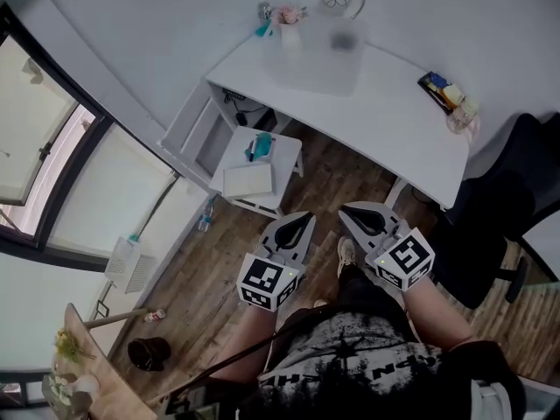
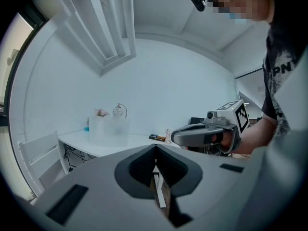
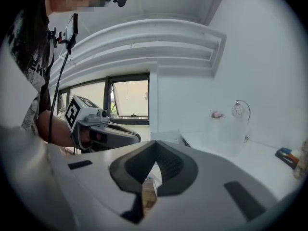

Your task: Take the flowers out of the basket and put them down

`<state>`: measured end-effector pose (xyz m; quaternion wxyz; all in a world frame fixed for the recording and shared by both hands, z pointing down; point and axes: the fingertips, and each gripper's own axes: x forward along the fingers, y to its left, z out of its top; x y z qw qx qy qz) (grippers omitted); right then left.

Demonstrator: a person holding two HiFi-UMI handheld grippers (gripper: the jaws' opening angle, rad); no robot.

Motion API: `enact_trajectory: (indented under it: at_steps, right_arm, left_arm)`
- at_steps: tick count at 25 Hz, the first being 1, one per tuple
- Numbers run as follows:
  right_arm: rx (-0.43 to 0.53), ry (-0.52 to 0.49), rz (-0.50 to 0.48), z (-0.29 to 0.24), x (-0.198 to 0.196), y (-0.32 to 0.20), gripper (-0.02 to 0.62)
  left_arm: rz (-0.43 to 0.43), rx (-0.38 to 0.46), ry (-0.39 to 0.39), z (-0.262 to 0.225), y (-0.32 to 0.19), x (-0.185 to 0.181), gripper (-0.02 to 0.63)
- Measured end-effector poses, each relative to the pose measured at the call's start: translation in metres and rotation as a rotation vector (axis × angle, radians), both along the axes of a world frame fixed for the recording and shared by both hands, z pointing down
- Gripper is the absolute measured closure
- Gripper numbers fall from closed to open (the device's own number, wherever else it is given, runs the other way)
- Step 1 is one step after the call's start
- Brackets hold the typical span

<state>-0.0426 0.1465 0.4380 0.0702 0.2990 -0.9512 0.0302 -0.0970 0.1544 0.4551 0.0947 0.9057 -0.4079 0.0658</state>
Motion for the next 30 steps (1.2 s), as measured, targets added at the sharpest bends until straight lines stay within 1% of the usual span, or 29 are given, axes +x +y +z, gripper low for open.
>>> enact_trajectory:
  at_steps: [7,20,27,30]
  right_arm:
    - [-0.008,-0.006,-0.059,0.002,-0.001,-0.065,0.580]
    - [0.006,-0.029,-0.137,-0.012,0.024,-0.206,0.580]
    - [-0.001,-0.038,-0.174,-0.007,0.039,-0.259,0.580]
    - [0.011,-0.035,-0.186,-0.011,0.042,-0.278,0.580]
  left_arm:
    - [-0.053,-0.003,-0.007,0.000,-0.064,0.001,0.594]
    - [-0.139,0.002,-0.029,-0.013,-0.198,0.022,0.594]
    - [-0.176,0.010,-0.030,-0.013,-0.252,0.036,0.594]
    - [-0.197,0.017,-0.035,-0.014,-0.269,0.036,0.594]
